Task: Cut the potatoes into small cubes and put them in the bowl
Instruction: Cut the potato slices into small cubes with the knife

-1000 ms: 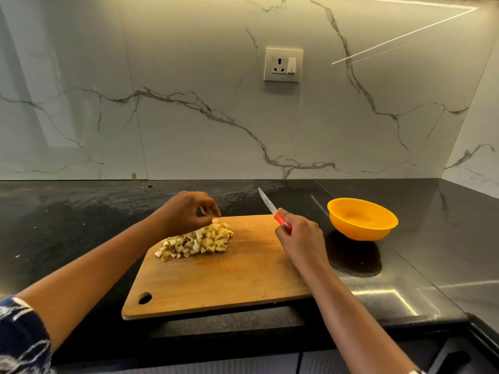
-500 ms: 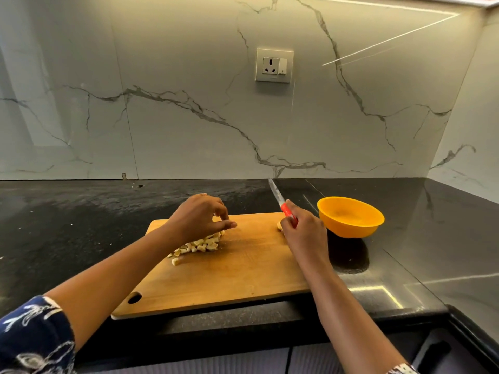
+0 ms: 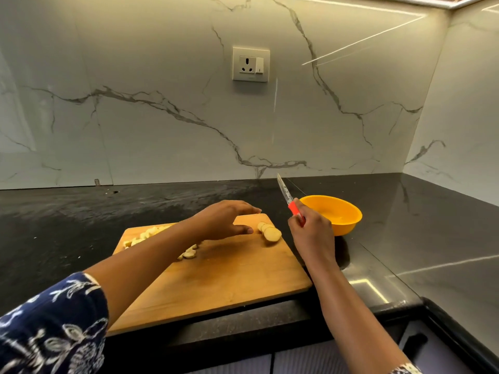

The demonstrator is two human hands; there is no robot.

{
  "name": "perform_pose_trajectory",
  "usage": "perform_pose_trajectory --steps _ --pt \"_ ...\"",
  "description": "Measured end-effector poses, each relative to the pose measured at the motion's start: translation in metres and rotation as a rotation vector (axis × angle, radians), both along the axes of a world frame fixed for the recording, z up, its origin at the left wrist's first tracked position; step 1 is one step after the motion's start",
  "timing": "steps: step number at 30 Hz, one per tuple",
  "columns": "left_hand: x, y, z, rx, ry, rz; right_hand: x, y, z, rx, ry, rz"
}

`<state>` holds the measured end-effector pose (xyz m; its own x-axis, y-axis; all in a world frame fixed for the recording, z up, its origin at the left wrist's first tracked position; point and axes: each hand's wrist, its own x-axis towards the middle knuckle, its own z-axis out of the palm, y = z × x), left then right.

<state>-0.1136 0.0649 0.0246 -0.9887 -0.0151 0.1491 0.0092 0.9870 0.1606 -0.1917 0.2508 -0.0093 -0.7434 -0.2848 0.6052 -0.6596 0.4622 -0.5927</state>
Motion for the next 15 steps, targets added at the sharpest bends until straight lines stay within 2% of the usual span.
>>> perform_pose_trajectory --steps 3,8,15 --pt "-0.017 0.014 0.003 0.016 -0.046 -0.080 0.000 -0.001 0.000 0.026 0.005 0.016" --pt "-0.033 0.028 0.003 -0.216 -0.080 -0.128 -0.001 -0.002 -0.002 0.012 0.009 0.043" --pt "-0.034 0.028 0.004 -0.021 -0.105 -0.100 -0.002 -0.001 -0.002 -0.011 -0.004 0.049"
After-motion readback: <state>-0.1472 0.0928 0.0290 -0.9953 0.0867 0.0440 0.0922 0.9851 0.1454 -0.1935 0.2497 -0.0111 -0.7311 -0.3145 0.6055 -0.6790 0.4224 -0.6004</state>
